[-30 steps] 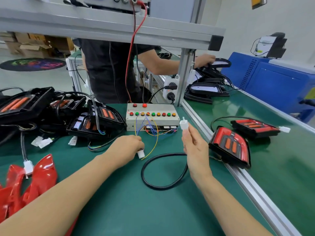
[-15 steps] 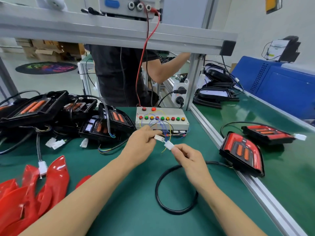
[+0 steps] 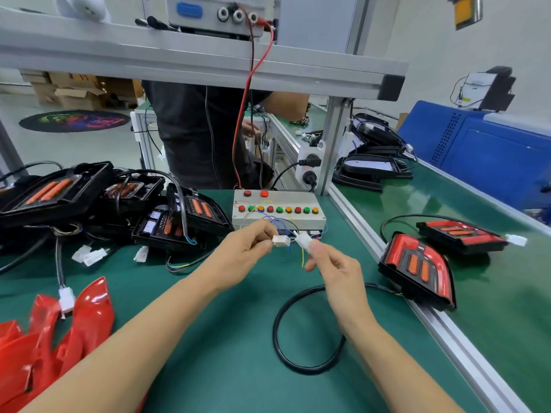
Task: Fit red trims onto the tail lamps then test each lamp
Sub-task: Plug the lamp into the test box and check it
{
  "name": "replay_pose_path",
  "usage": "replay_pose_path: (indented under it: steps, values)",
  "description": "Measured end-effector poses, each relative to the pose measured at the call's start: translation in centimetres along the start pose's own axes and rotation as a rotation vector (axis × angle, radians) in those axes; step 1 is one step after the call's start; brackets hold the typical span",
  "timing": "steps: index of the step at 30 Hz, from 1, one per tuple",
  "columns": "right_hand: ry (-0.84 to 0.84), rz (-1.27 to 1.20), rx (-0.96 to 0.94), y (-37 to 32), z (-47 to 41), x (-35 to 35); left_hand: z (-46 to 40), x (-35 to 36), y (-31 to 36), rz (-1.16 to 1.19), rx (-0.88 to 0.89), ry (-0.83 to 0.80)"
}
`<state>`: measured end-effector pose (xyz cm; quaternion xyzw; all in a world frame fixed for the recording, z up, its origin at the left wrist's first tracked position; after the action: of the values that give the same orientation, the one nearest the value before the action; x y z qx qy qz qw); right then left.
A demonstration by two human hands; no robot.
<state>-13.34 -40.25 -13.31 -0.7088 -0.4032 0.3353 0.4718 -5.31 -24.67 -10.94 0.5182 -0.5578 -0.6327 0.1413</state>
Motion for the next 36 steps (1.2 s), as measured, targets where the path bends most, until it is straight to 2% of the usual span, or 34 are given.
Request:
replay_pose_path:
  steps: [3, 7, 12, 15, 23, 29, 36]
  values:
    - [-0.047, -0.094, -0.002, -0.2, -0.5, 0.3, -0.2, -0.2, -0.2, 0.067, -0.006, -0.007]
    - [-0.122, 0.043, -0.051, -0.7, -0.9, 0.1, -0.3, -0.7, -0.3, 0.156, -0.020, 0.044]
    - [-0.327, 0.117, 0.100, -0.1, -1.2, 0.6, -0.6, -1.2, 0.0, 0.217, -0.056, 0.145]
    - [-0.398, 0.164, 0.104, -0.1, -1.1, 0.8, -0.7, -1.4, 0.0, 0.188, -0.058, 0.135]
    - [-0.375, 0.401, -0.014, -0.7, -1.0, 1.1, -0.9, -2.3, 0.0, 0.075, -0.061, 0.055]
    - [-0.350, 0.436, -0.014, -0.3, -1.2, 0.7, -0.8, -2.6, -0.4, 0.072, -0.103, -0.008]
    - [-0.374, 0.464, -0.054, -0.2, -1.1, 1.3, -0.7, -1.9, 0.4, 0.011, -0.080, -0.160]
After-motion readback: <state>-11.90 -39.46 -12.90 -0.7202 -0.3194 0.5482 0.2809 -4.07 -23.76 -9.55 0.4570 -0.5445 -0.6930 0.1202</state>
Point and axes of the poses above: each hand's wrist, its own z-axis away from the middle knuckle, its own x-axis out of the palm, y = z × x, the point moved 4 cm from there along -z, towards the middle knuckle, and after that the axes turned 3 degrees about -x, right-handed, at the moved point
